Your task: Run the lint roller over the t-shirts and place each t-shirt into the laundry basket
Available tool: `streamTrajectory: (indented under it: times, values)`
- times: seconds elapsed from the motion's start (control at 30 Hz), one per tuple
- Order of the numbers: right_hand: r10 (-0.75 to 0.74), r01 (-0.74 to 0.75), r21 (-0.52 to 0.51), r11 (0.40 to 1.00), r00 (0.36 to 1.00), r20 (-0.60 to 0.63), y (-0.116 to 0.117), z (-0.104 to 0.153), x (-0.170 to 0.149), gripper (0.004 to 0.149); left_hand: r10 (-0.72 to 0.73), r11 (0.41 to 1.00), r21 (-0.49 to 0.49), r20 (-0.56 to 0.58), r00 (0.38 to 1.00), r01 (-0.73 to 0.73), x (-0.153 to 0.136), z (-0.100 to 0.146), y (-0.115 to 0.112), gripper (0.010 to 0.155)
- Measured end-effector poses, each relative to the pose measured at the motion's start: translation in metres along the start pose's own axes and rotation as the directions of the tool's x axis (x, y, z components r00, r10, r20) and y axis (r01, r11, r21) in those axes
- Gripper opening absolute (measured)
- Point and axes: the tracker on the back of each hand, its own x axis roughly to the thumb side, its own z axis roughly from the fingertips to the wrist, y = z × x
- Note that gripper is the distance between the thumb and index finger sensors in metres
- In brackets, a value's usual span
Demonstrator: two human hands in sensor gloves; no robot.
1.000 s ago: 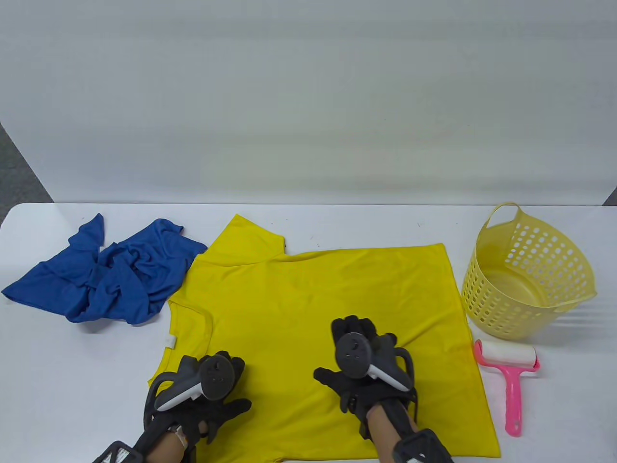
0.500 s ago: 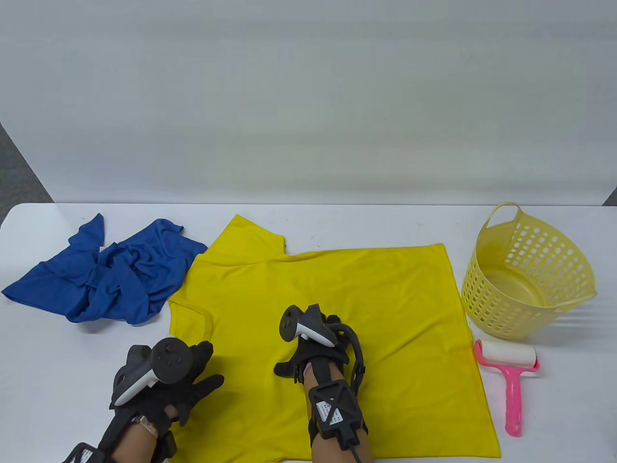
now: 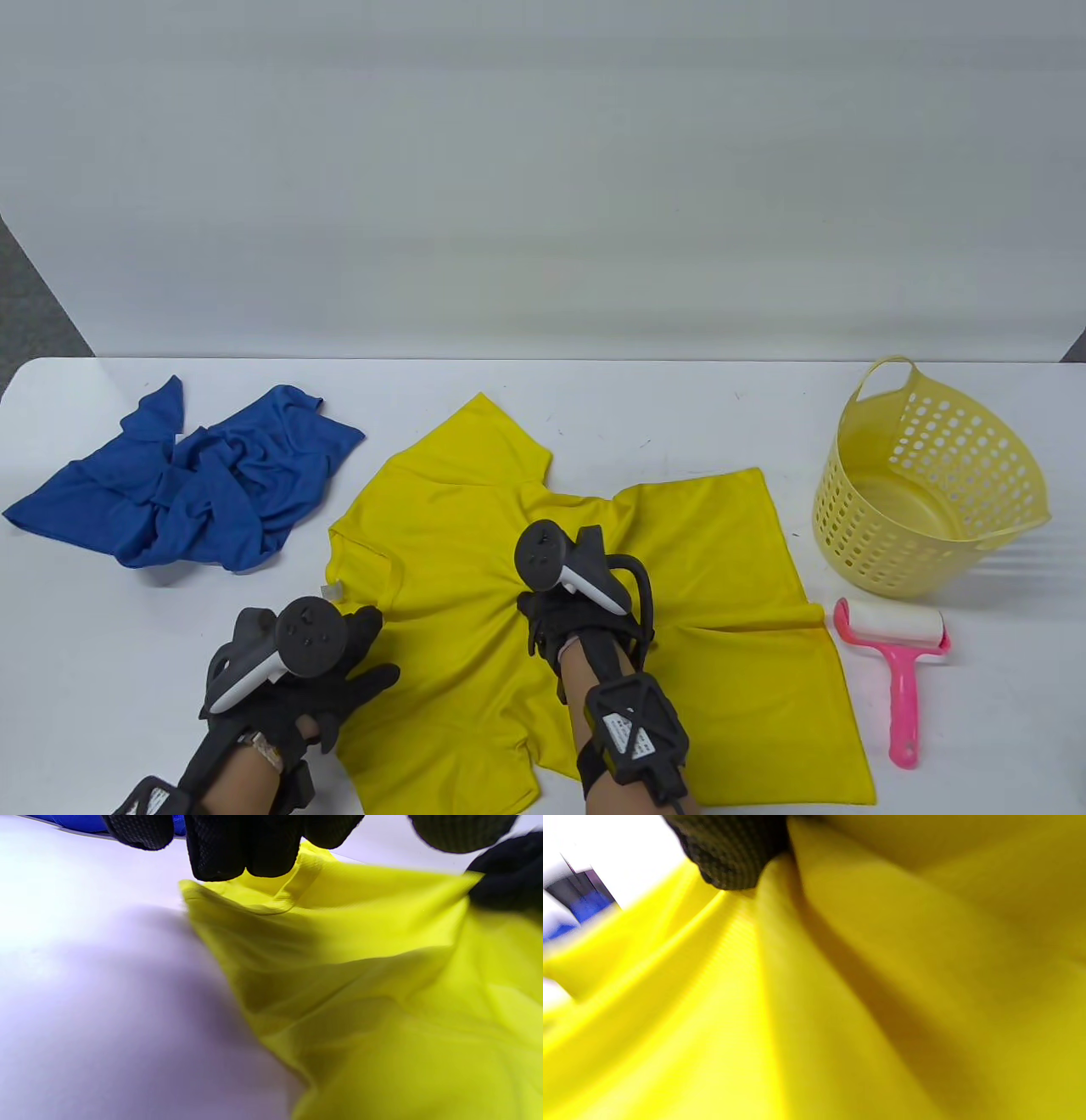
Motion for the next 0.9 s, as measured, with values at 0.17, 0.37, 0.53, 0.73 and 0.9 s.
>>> streamTrajectory:
  times: [0.17,0.37,0.53,0.73,0.9]
  values:
    - [-0.237,0.279,-0.309,0.909,0.957,0.165,-0.075,0.044,0.001,0.043,-0.011,1.000,-0.010,-0.004,1.000,0.010,0.001,-0.002,-0.002,0.082]
    - [-0.381,0.576,-0.572,0.584,0.817,0.433,-0.151,0.109,-0.004,0.043,-0.029,0.999,-0.016,-0.010,1.000,0.029,0.003,-0.003,-0.005,0.082]
    - [-0.049,0.192,-0.641,0.743,0.971,0.234,-0.153,0.123,-0.018,0.043,-0.043,0.999,-0.023,-0.012,0.999,0.043,0.005,-0.003,-0.007,0.082]
    - [0.151,-0.124,-0.223,0.967,0.983,0.109,-0.062,0.097,-0.036,0.046,-0.063,0.997,-0.034,-0.005,0.998,0.063,0.009,-0.005,-0.010,0.082]
    - [0.124,-0.163,0.461,0.872,0.986,0.114,0.039,0.080,-0.022,0.112,-0.080,0.995,-0.061,-0.011,0.997,0.079,0.009,-0.008,-0.015,0.082]
